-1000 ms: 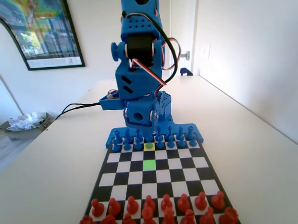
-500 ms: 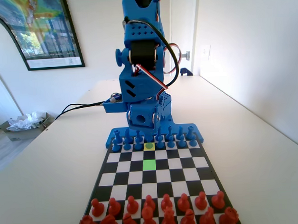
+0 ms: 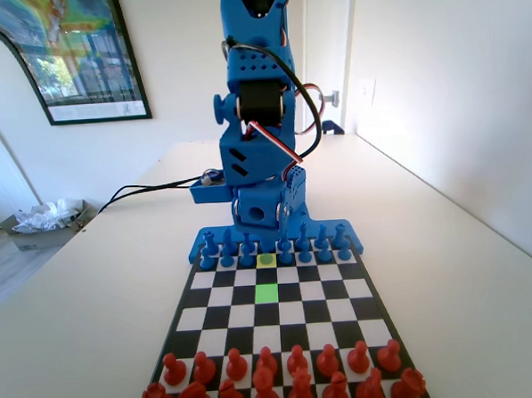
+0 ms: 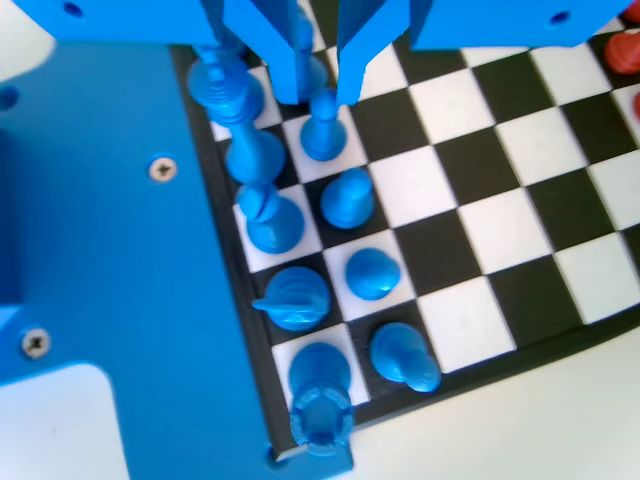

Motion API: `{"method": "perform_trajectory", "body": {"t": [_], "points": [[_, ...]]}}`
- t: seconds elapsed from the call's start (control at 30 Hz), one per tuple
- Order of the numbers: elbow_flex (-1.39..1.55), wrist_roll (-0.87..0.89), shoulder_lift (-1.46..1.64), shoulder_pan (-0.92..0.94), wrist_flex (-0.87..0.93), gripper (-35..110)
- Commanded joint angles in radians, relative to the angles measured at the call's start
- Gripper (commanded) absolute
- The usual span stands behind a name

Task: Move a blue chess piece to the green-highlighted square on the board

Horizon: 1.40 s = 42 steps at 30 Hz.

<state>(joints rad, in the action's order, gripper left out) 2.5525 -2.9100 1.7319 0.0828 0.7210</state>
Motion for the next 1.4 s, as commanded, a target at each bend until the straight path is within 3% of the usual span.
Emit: {"method": "perform_trajectory", "body": {"t": [0.0, 1.37], "points": [[-0.008, -0.066, 0.002, 0.020, 0.000, 8], [0.040, -0.077, -0.057, 0.032, -0.164, 3]]}}
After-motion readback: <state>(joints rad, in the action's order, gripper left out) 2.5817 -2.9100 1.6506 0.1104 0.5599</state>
